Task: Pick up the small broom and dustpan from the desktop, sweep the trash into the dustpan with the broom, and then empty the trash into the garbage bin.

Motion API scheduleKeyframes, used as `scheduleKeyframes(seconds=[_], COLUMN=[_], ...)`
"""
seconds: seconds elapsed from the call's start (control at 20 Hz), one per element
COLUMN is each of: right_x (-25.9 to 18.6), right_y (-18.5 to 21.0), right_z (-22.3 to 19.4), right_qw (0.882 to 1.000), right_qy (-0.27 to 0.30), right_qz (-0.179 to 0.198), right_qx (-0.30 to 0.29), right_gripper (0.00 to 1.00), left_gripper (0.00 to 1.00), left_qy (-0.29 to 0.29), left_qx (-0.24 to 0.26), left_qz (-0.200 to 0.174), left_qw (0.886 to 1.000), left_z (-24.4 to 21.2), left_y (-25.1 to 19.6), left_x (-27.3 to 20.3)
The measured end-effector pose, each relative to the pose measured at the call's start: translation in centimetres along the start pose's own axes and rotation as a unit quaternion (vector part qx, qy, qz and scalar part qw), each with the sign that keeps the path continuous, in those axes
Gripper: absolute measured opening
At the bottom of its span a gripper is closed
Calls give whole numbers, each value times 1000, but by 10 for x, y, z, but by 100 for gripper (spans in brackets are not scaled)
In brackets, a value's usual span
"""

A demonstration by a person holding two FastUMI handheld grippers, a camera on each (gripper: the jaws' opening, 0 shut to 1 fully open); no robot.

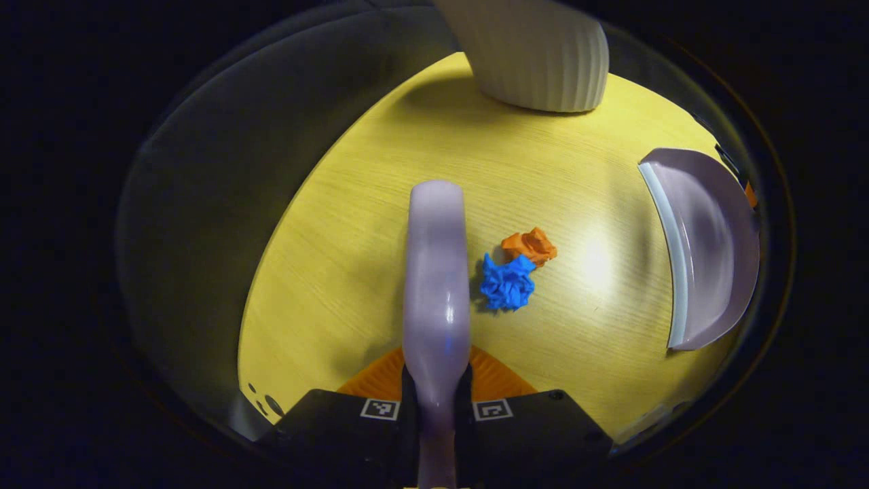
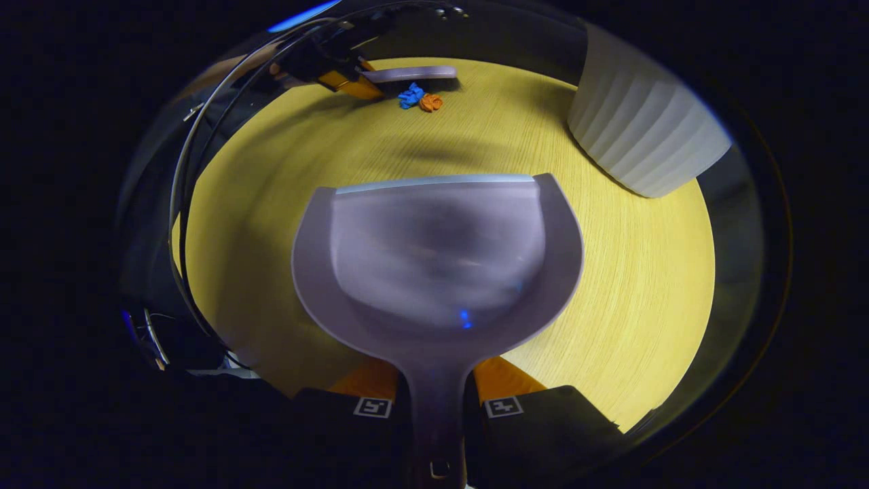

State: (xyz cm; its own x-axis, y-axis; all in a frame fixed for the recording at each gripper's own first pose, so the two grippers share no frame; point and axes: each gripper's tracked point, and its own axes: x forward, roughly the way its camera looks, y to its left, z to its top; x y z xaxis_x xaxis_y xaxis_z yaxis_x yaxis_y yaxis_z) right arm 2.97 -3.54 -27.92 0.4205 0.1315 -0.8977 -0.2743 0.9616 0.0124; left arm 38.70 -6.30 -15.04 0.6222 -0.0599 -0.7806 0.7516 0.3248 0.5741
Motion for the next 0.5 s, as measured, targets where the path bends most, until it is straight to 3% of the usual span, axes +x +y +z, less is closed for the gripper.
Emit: scheduleKeyframes(seconds=[0.25,0.5], right_x=[0,5], right_y=[-1,-5], right_z=[-3,-7], right_qw=[1000,999], right_qy=[-4,-8], right_qz=[3,5], right_qx=[-22,-43], right_gripper=[35,34], left_gripper=[25,25], left_qy=[-3,10], left_qx=[17,51], left_qz=[-67,-157], left_qw=[998,986], left_z=[7,1], left_y=[-45,-118], left_x=[-14,-37])
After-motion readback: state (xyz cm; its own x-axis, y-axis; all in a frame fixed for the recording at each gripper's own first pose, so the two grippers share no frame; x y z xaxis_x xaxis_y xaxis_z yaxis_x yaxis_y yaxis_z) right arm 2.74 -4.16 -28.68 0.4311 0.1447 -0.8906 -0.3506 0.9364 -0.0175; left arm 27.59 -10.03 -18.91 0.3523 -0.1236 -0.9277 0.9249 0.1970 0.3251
